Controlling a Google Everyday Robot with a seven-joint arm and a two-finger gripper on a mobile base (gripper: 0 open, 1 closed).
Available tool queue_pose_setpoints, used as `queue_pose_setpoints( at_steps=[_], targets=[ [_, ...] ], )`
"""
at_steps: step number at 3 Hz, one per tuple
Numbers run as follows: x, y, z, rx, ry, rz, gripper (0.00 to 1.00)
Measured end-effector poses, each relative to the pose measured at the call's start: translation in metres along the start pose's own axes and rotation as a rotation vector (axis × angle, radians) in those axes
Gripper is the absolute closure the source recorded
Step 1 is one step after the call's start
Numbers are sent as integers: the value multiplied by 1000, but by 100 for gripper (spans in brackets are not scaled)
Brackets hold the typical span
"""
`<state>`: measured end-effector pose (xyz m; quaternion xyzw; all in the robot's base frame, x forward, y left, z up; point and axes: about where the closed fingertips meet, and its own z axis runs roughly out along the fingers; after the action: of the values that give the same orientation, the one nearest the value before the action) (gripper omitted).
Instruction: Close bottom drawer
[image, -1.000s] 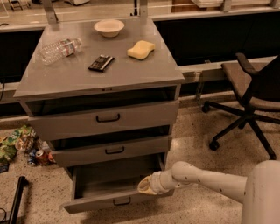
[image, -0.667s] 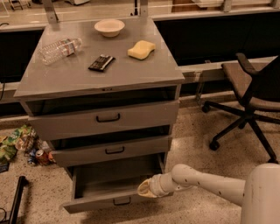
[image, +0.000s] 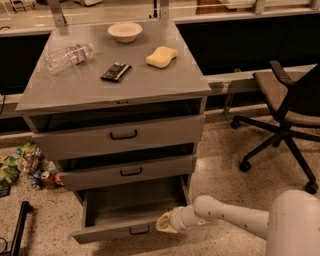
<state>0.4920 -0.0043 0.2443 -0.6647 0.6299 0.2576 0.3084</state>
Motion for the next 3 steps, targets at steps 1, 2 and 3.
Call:
queue_pose_setpoints(
  at_steps=[1, 2, 3],
  targets=[
    [16, 5, 17, 1, 19, -9, 100],
    [36, 8, 38, 12, 63, -29, 100],
    [48, 4, 48, 43, 97, -33, 100]
  ],
)
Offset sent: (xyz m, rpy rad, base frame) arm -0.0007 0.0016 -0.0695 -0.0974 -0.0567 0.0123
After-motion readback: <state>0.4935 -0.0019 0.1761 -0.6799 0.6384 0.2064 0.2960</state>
